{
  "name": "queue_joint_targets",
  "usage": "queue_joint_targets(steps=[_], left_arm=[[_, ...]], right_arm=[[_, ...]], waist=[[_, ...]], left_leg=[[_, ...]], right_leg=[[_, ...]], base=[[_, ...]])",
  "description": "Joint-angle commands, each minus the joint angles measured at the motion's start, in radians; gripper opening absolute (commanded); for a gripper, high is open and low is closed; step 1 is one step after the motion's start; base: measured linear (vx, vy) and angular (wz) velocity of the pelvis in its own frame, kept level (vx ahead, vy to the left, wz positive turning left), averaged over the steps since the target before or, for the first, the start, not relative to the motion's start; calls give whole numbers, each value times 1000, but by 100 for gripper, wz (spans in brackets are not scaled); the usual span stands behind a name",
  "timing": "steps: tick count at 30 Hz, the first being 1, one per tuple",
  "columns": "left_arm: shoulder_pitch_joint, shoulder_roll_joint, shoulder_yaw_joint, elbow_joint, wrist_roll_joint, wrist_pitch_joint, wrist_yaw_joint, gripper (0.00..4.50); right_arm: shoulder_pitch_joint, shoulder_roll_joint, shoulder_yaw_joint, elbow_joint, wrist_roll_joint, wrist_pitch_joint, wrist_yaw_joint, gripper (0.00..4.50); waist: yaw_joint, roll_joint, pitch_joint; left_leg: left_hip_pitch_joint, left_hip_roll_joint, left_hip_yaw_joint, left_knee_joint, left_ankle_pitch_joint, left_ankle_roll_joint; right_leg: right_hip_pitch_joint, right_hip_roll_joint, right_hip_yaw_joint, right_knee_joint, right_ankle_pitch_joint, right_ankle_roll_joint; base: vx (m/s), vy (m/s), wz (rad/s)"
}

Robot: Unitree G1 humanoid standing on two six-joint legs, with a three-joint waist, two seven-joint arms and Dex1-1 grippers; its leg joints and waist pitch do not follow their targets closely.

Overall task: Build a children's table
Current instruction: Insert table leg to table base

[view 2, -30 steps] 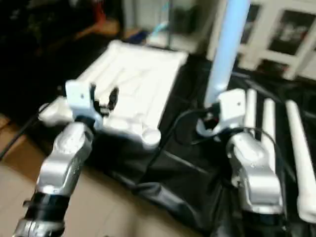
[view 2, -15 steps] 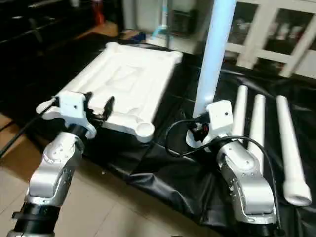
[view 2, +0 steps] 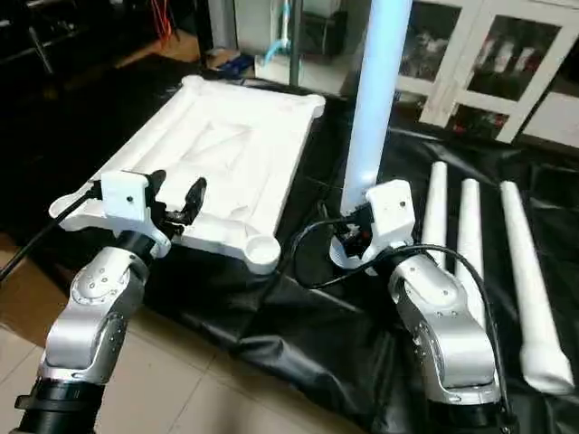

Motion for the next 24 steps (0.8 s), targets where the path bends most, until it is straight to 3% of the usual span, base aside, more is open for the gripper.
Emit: queue_joint_targets(steps=[1,2,3,4,5,6,7,8,9,10,11,12,13,14,15,16,17,18,20,21,22,24], left_arm=[[5,8,6,-15,-8,2,-13,364],[7,5,6,-16,-14,-1,-21,364],[7,5,6,-16,-14,-1,-21,364],[8,3,7,-15,-19,-4,-26,364],[10,11,-4,-15,-27,11,-53,364],[12,17,-13,-14,-34,13,-78,364],[14,20,-19,-14,-39,11,-93,364],[21,29,-29,-17,-63,12,-140,364],[22,30,-30,-18,-66,12,-146,364],[26,39,-38,-13,-72,17,-171,364],[28,45,-43,-9,-71,19,-183,364],[28,47,-43,-3,-71,18,-187,364],[26,52,-39,25,-69,12,-196,364],[23,53,-33,40,-68,7,-196,364],[20,59,-32,56,-61,-1,-197,364],[18,63,-32,65,-55,-6,-197,364],[14,75,-37,79,-45,-15,-213,364],[12,79,-41,85,-47,-16,-227,364],[6,97,-60,99,-57,-13,-278,364],[3,104,-67,103,-60,-13,-293,394],[-2,116,-82,108,-80,-3,-347,394],[-8,142,-110,116,-105,-2,-448,405]], right_arm=[[-15,-3,3,-5,8,-5,7,186],[-13,-2,3,-8,9,-6,5,186],[-13,-2,3,-8,9,-6,5,186],[-12,-2,3,-9,9,-6,3,186],[-8,0,0,-15,10,-8,0,186],[-4,1,-5,-19,12,-10,-3,186],[-2,2,-8,-22,15,-11,-5,186],[3,7,-20,-29,23,-11,-9,186],[4,8,-21,-29,24,-11,-10,186],[6,7,-24,-32,23,-12,-12,186],[7,6,-25,-33,21,-14,-13,186],[8,6,-27,-34,21,-14,-14,186],[10,7,-35,-37,23,-12,-17,186],[10,7,-37,-38,24,-11,-18,186],[10,9,-42,-39,28,-8,-20,186],[9,11,-45,-40,31,-6,-21,186],[8,10,-49,-41,37,-3,-23,186],[6,9,-51,-41,39,-3,-23,186],[1,5,-53,-37,45,-7,-14,186],[-1,3,-54,-35,46,-8,-10,186],[-5,-1,-56,-29,46,-17,-3,186],[-11,-14,-53,-19,38,-40,13,186]], waist=[[3,-1,-85],[4,3,-91],[4,3,-92],[-3,10,-97],[-25,20,-102],[-38,19,-103],[-44,-1,-104],[-11,-39,-104],[11,-50,-105],[49,-50,-103],[71,-26,-100],[62,-9,-98],[59,25,-93],[54,26,-86],[53,27,-80],[60,23,-74],[63,21,-67],[61,18,-60],[57,17,-47],[56,16,-45],[51,12,-39],[43,11,-43]], left_leg=[[1,1,-12,-50,57,223],[4,-5,-19,-42,124,265],[11,-4,-24,-39,163,289],[49,11,-46,-32,282,348],[123,58,-101,-6,520,429],[165,96,-134,12,660,463],[153,106,-153,34,821,477],[-23,-59,-76,82,754,354],[-84,-87,-65,91,615,302],[-174,-44,-69,94,327,183],[-145,-38,-58,55,271,62],[-124,-30,-58,37,311,36],[-91,-2,-65,37,381,25],[-77,15,-66,34,376,15],[-58,37,-68,22,318,-17],[-46,37,-59,9,208,-41],[-38,38,-47,-7,64,-63],[-38,37,-41,-16,3,-70],[-28,41,-31,-47,-165,-85],[-24,41,-28,-51,-186,-85],[-22,38,-24,-57,-227,-85],[-32,38,-27,-60,-214,-84]], right_leg=[[89,-43,36,-31,123,-300],[94,-34,36,-15,207,-282],[88,-29,33,-6,244,-271],[55,-18,17,28,313,-237],[-42,-30,-6,69,310,-171],[-115,-59,-7,76,243,-132],[-137,-116,24,68,209,-75],[16,-102,87,81,612,-59],[73,-99,120,83,874,-73],[134,-134,179,114,1479,-126],[97,-63,132,121,1545,-105],[78,-40,105,120,1416,-90],[35,-27,73,110,1123,-60],[18,-29,70,95,961,-60],[4,-46,69,73,709,-87],[0,-53,70,44,512,-114],[-4,-58,73,23,333,-134],[-4,-61,75,12,244,-140],[-5,-71,72,-19,-70,-132],[-9,-73,73,-25,-122,-125],[-16,-75,76,-38,-219,-112],[-13,-83,78,-42,-263,-94]], base=[[125,33,10],[125,33,10],[130,31,13],[126,16,14],[126,16,14],[76,-9,9],[0,0,0],[0,0,0],[0,0,0],[-20,9,26],[-20,9,26],[-104,-13,11],[-96,-28,3],[-96,-28,3],[-67,-22,9],[-101,-16,17],[-101,-16,17],[-115,-6,18],[-113,17,7],[-99,18,5],[-81,18,5],[-70,20,1]])
